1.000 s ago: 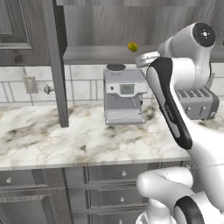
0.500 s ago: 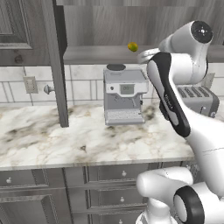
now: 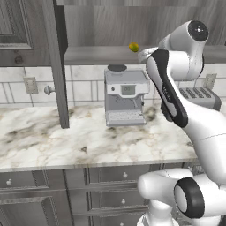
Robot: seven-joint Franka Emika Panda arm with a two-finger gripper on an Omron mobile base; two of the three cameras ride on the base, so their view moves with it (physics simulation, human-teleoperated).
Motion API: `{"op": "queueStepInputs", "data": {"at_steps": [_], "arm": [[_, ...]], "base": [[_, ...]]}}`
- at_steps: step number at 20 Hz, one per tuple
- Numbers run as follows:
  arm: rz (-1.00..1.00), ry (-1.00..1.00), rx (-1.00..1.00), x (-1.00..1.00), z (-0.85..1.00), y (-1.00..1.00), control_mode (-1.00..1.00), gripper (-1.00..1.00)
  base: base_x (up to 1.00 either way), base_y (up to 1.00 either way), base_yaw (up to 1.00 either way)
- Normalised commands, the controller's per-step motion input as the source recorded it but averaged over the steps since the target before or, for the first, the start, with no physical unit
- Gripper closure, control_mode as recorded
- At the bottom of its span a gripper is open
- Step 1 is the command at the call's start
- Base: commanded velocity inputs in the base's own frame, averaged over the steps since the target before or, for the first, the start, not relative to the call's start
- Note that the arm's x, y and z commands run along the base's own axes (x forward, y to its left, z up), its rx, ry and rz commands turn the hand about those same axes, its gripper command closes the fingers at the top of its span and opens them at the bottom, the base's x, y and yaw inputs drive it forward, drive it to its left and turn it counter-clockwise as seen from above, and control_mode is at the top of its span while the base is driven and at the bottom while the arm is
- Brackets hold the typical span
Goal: Pick the mangos from the cabinet and place them in one bowl. Pick the peach from the sink and place it in the other bowl.
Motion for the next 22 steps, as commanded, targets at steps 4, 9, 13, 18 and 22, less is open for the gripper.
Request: {"op": "queueStepInputs", "data": {"at_steps": [4,9,13,18,22], "arm": [[0.0,0.0,0.0,0.41,-0.29,0.0,-1.0,-1.0],[0.0,0.0,0.0,0.32,-0.17,0.0,-1.0,-1.0],[0.0,0.0,0.0,0.31,0.0,-0.05,-1.0,-1.0],[0.0,0.0,0.0,0.38,0.0,-0.1,-1.0,-1.0],[0.0,0.0,0.0,0.41,0.0,-0.13,-1.0,-1.0]], "base": [[0.0,0.0,0.0],[0.0,0.0,0.0],[0.0,0.0,0.0],[0.0,0.0,0.0],[0.0,0.0,0.0]]}}
